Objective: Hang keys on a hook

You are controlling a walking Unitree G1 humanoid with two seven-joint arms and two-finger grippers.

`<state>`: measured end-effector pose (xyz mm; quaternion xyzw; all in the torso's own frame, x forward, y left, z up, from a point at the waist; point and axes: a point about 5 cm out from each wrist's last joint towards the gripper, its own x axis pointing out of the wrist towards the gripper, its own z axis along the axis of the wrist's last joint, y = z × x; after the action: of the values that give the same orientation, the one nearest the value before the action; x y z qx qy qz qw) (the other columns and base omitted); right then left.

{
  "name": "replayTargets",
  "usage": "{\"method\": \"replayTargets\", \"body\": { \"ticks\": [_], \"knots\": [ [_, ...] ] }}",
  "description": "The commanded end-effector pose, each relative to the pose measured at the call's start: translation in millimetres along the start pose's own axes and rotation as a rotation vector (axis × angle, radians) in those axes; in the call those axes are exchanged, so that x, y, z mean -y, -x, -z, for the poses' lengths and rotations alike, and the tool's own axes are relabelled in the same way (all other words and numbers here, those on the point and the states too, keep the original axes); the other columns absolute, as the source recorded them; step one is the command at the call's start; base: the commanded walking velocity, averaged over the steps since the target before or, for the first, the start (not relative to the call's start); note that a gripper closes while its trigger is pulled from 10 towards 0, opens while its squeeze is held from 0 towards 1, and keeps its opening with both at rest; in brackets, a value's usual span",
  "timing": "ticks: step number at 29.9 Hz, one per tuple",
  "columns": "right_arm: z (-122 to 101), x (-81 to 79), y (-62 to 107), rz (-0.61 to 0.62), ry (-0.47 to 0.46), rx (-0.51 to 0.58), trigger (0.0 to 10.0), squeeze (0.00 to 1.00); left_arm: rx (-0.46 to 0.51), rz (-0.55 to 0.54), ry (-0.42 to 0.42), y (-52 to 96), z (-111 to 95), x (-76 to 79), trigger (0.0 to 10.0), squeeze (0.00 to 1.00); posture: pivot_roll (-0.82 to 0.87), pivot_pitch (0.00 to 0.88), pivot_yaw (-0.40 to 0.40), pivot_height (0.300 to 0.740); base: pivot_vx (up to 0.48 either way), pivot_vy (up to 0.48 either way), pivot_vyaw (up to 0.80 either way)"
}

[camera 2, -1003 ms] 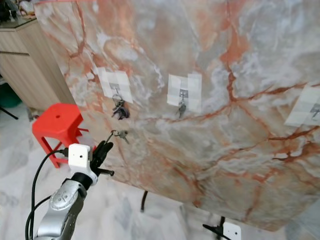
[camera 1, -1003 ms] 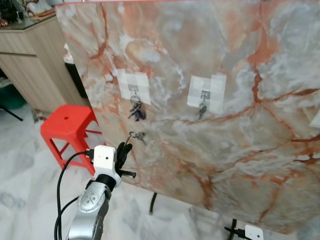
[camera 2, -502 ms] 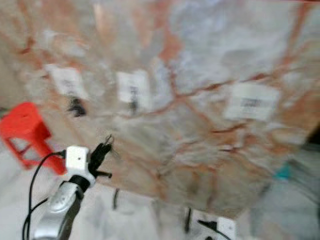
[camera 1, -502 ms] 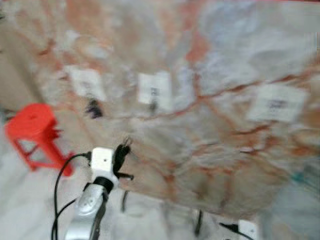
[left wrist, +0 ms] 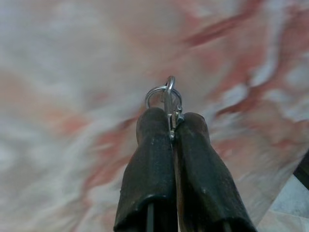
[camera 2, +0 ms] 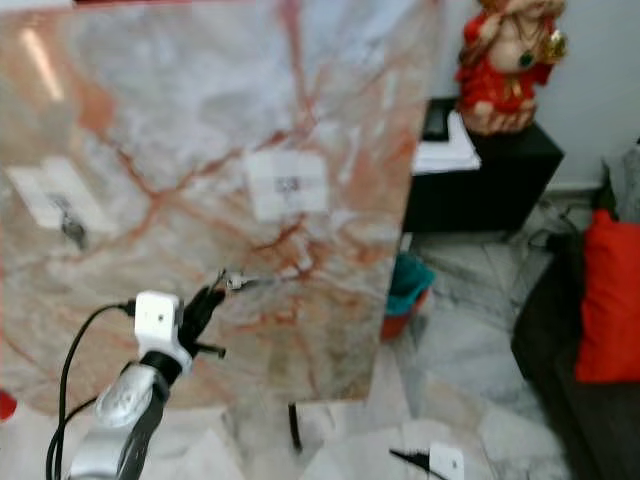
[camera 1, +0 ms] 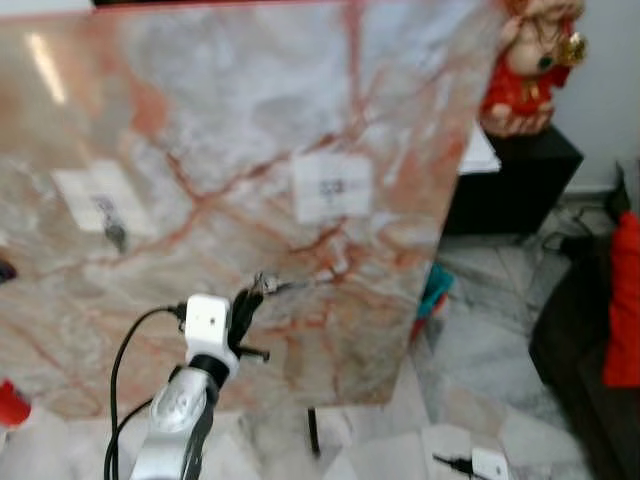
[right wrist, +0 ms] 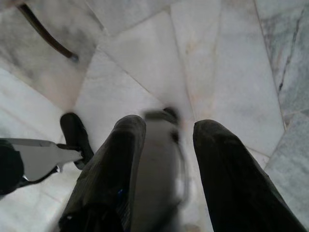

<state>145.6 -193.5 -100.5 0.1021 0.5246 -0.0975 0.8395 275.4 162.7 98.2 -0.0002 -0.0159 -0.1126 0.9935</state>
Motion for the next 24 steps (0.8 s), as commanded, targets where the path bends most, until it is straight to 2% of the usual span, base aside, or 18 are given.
{"method": "replayTargets", "body": {
  "ticks": [1, 18, 24],
  "knots": [
    [-4, 1.9, 0.0, 0.004, -0.003, 0.017, 10.0, 0.00, 0.023, -0.010, 0.006, 0.9, -4, -0.2, 10.0, 0.00, 0.03, 0.038, 0.052, 0.740, 0.000, 0.000, 0.00],
    [-5, 0.7, -0.1, -0.008, -0.012, 0.023, 10.0, 0.00, 0.055, -0.015, 0.015, 1.1, -13, 0.5, 10.0, 0.00, 0.04, 0.049, 0.051, 0.740, 0.000, 0.000, 0.00],
    [-6, -0.3, -0.2, -0.016, -0.009, 0.029, 10.0, 0.00, 0.072, 0.071, -0.014, 6.6, -27, -0.4, 10.0, 0.00, 0.04, 0.045, 0.053, 0.740, 0.000, 0.000, 0.00]
  ]
}}
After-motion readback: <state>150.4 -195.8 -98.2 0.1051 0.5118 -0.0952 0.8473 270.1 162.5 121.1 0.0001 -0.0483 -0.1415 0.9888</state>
